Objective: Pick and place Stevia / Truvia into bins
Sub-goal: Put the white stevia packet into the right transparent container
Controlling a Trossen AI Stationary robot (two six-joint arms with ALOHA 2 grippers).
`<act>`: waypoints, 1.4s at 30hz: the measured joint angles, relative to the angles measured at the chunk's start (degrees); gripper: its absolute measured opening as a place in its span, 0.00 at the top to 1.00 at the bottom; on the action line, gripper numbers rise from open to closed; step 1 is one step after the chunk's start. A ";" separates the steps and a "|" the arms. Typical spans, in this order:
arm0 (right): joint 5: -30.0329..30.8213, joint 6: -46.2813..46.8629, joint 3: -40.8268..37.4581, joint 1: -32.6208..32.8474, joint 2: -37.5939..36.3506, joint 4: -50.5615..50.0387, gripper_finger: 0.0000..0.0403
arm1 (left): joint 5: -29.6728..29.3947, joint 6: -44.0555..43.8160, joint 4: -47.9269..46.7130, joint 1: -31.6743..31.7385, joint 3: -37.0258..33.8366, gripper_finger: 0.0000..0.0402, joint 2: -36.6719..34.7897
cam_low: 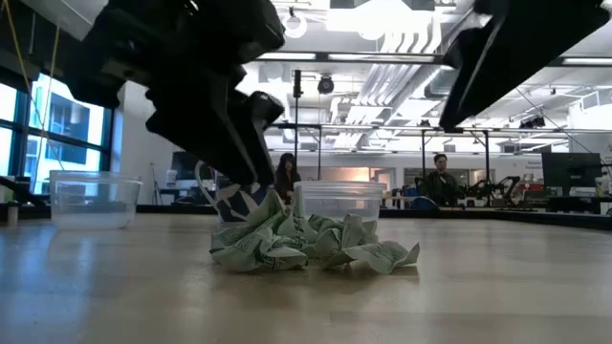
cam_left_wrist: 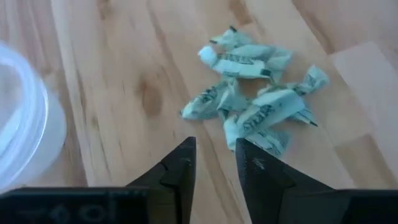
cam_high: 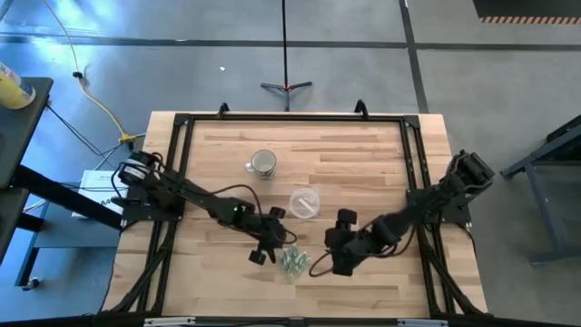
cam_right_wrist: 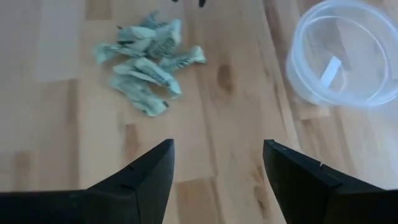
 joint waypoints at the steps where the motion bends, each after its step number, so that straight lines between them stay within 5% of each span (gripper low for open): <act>1: 0.56 0.12 0.00 0.56 0.00 -0.07 0.41 | 0.01 0.91 0.68 -0.04 0.00 0.63 0.00; 13: 0.78 1.63 0.00 2.23 0.00 -1.61 0.41 | 4.31 4.30 -1.51 -0.40 5.38 0.50 4.55; 31: 1.63 1.41 0.04 1.82 0.00 -4.93 0.41 | 8.82 5.52 -8.79 0.38 11.58 0.64 9.53; 40: 1.91 1.60 0.04 1.73 0.00 -5.21 0.41 | 6.75 9.25 -8.08 -1.26 12.96 0.60 9.53; 42: 1.90 1.62 0.04 1.73 0.00 -5.26 0.41 | 8.00 4.08 -11.78 -1.38 15.37 0.58 9.51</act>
